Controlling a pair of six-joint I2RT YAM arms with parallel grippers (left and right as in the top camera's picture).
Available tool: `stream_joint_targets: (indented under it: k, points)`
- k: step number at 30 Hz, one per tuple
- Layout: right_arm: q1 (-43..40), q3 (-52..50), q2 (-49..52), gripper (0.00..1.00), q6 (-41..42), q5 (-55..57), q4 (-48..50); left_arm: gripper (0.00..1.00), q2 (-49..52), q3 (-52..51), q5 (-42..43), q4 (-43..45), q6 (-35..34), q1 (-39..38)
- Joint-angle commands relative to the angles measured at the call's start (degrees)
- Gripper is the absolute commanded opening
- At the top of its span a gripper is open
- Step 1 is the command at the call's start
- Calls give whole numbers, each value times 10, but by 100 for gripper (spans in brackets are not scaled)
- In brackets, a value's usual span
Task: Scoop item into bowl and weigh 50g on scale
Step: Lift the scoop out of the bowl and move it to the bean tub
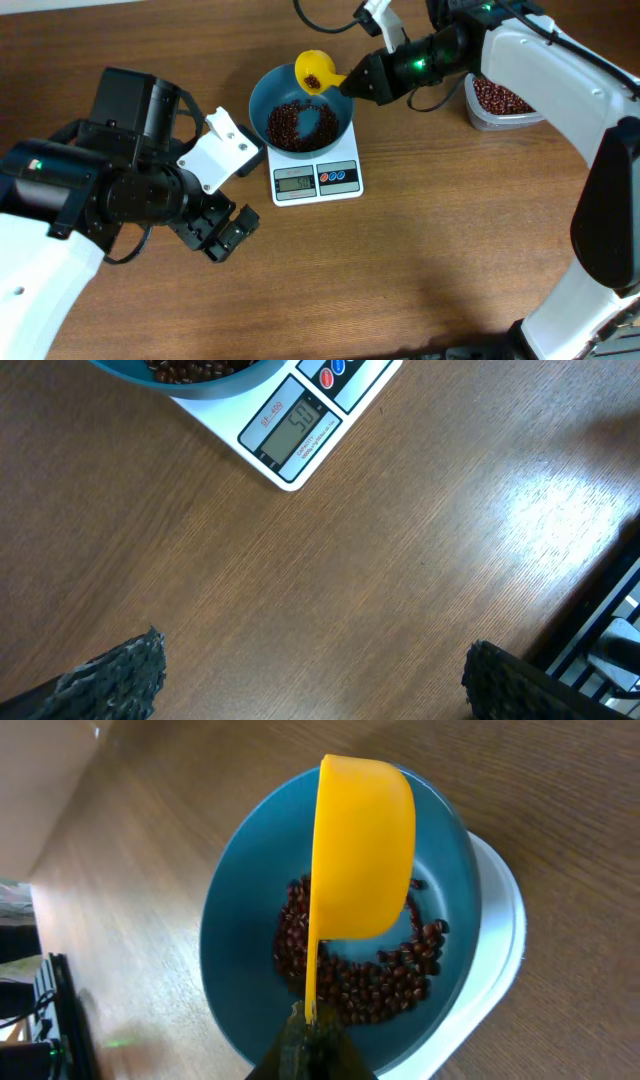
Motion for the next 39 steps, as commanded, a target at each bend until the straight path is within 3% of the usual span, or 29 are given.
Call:
stream_joint_targets:
  k: [1, 8, 31, 39]
  points:
    - [0, 10, -1, 4, 2, 7, 2, 99, 1, 0, -2, 1, 7, -1]
    - [7, 10, 0, 4, 1, 72, 11, 99, 1, 0, -2, 1, 7, -1]
    - [6, 10, -1, 4, 2, 88, 64, 99, 1, 0, -2, 1, 7, -1]
    - [6, 10, -1, 4, 35, 0, 62, 99, 1, 0, -2, 1, 7, -1]
